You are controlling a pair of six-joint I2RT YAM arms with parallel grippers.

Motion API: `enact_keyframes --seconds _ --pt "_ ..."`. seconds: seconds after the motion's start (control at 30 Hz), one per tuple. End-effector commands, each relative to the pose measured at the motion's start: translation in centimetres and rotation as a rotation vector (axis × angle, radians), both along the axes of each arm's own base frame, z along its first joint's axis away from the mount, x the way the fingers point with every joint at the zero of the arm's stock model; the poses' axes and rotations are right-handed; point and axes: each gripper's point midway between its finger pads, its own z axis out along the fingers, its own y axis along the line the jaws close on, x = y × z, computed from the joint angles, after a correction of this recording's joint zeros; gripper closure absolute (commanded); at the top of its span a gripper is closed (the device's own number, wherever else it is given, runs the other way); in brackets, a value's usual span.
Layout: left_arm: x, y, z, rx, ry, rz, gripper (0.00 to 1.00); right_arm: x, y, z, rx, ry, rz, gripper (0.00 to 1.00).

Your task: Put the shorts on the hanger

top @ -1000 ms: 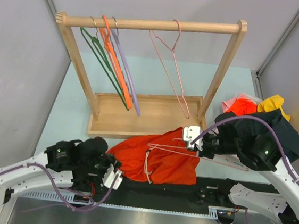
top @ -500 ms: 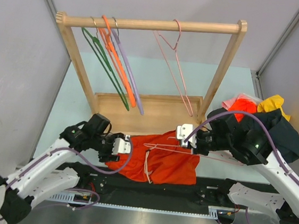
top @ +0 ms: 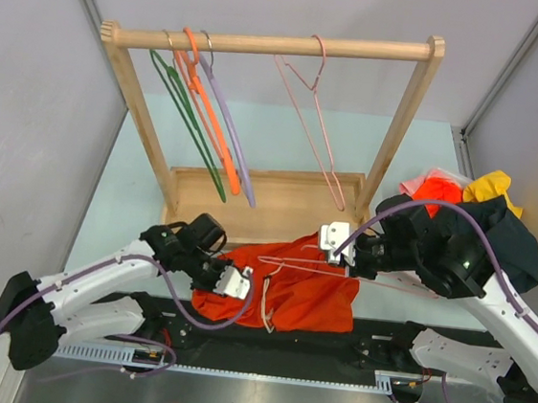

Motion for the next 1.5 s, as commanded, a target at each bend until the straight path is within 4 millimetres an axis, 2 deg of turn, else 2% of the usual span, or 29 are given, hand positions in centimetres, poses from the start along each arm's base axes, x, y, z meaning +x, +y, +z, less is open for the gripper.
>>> enact_keyframes --seconds 0.0,0.1,0.2,0.3,0.4,0.43,0.47,0.53,0.57,0.63,0.73,0.83,1.0,1.1,1.2,1.27,1.3,1.33,1.4,1.43,1.47 --pt "-1.0 -1.1 1.1 -0.05 -0.126 -0.13 0.89 -0.3 0.6 2.9 0.089 -0.04 0.014 1.0" --pt "-1.0 -1.6 2.9 -0.099 -0.25 -0.166 1.0 -0.8 0.7 3.1 0.098 -0.03 0.04 1.0" --pt "-2.1 -1.7 3.6 -0.111 -0.312 -0.23 1.0 -1.2 1.2 2.9 0.098 -0.023 0.088 1.0" --pt "-3.3 -1.4 3.2 -0.09 -0.298 -0.281 1.0 -1.3 1.7 2.6 0.085 -0.029 0.128 1.0" --pt "-3.5 -1.6 3.2 -0.088 -0.269 -0.242 1.0 -0.9 2.4 2.5 0.079 -0.048 0.151 1.0" --pt "-3.1 -1.5 3.0 -0.065 -0.268 -0.206 0.97 -0.8 2.5 2.4 0.073 -0.049 0.149 1.0" --pt "-2.7 -1.5 3.3 -0.062 -0.248 -0.157 0.82 -0.6 2.5 2.3 0.064 -0.05 0.142 1.0" --pt "-2.9 -1.5 3.7 -0.073 -0.157 -0.123 0.58 -0.5 2.3 1.9 0.045 -0.043 0.137 1.0" --pt "-1.9 -0.9 3.7 -0.073 -0.124 -0.049 0.43 -0.7 1.9 1.7 0.032 -0.035 0.133 1.0" --pt "-0.8 -0.1 3.5 -0.08 -0.09 0.006 0.34 -1.0 1.3 1.2 0.009 -0.018 0.123 1.0" --pt "0.5 0.8 3.2 -0.08 -0.078 0.063 0.27 -1.1 0.8 1.0 -0.01 -0.015 0.114 1.0" --pt "1.1 1.1 2.3 -0.06 -0.074 0.059 0.26 -0.7 0.6 1.1 -0.009 -0.027 0.106 1.0" --pt "0.8 1.0 0.4 -0.013 0.003 0.019 0.25 -0.2 0.7 1.2 -0.006 -0.049 0.096 1.0" --pt "1.0 1.1 -0.8 0.018 0.019 0.007 0.26 0.0 0.8 1.3 -0.003 -0.061 0.1 1.0" --pt "1.1 1.2 -1.8 0.049 0.011 -0.028 0.31 0.2 1.0 1.5 0.004 -0.071 0.103 1.0" --pt "0.9 1.0 -1.8 0.057 0.013 -0.057 0.46 0.2 1.1 1.5 0.005 -0.076 0.106 1.0" --pt "0.7 0.8 -1.3 0.052 -0.003 -0.086 0.59 0.1 1.1 1.6 0.011 -0.078 0.115 1.0" --pt "0.4 0.9 -1.1 0.058 -0.008 -0.107 0.65 0.1 1.2 1.6 0.012 -0.078 0.12 1.0" --pt "0.3 0.9 -0.3 0.055 -0.062 -0.14 0.8 0.0 1.3 1.6 0.013 -0.081 0.132 1.0" --pt "-0.1 0.6 0.6 0.027 -0.124 -0.189 0.92 0.0 1.4 1.7 0.018 -0.085 0.136 1.0" --pt "-0.2 0.3 1.2 0.013 -0.161 -0.209 0.97 0.1 1.5 1.8 0.023 -0.091 0.135 1.0"
